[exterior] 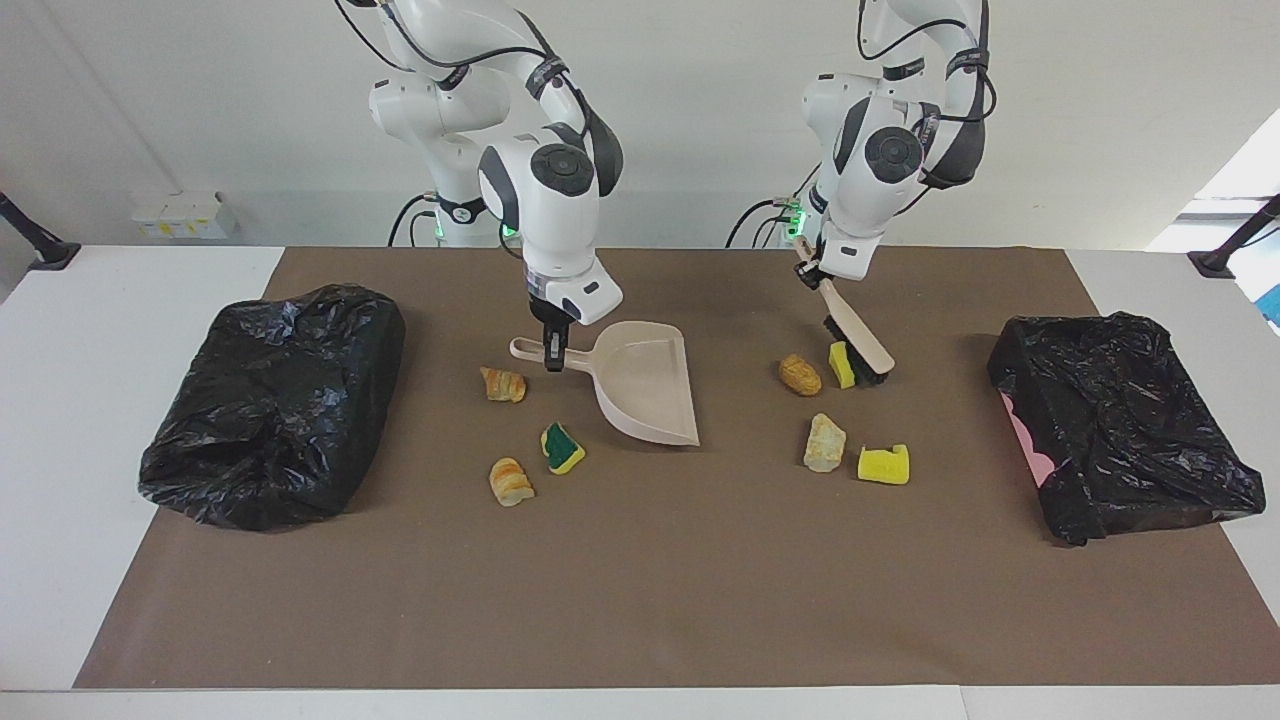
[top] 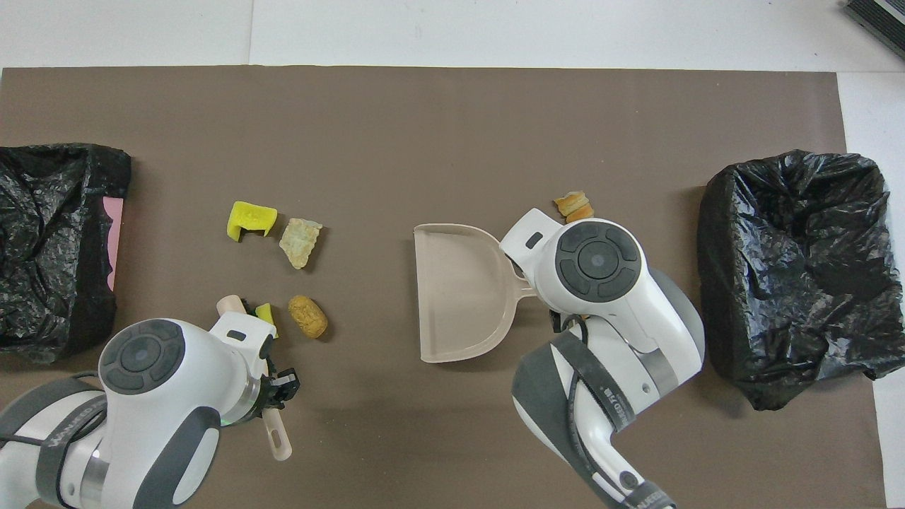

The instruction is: Sweep and dump trash in bin

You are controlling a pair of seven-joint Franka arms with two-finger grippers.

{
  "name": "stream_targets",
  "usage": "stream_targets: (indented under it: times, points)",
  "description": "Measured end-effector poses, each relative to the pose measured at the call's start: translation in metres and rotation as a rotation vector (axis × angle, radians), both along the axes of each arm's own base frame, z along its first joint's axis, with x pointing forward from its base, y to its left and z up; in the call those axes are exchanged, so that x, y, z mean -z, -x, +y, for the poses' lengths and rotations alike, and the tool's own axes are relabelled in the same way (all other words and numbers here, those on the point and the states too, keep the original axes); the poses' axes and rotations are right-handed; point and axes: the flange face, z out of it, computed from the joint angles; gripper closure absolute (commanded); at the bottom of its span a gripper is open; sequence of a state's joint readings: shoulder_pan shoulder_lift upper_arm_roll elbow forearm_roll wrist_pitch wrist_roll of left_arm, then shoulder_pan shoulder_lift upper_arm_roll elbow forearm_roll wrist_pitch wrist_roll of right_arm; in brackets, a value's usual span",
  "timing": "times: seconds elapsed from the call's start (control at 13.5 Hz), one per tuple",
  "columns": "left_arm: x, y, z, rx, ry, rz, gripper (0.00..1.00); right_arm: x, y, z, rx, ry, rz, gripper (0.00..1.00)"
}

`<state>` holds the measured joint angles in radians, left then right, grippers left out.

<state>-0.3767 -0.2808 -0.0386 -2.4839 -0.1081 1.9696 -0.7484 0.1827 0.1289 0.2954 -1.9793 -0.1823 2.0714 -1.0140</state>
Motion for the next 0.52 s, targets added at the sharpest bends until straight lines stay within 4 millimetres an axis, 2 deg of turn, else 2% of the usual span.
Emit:
stream_targets:
  times: [0.22,0.44,0.52]
  points:
    - [0.011,-0.006,-0.02,0.027,0.038,-0.024,1.0,0.021,0.006,0.024,-0.01,-0.029,-0.015,1.0]
    - [0.018,-0.012,-0.035,0.112,0.091,-0.028,1.0,0.058,0.013,0.068,0.037,-0.094,-0.046,1.0]
    - [0.018,-0.014,-0.037,0.134,0.112,-0.026,1.0,0.063,0.014,0.077,0.04,-0.104,-0.048,1.0]
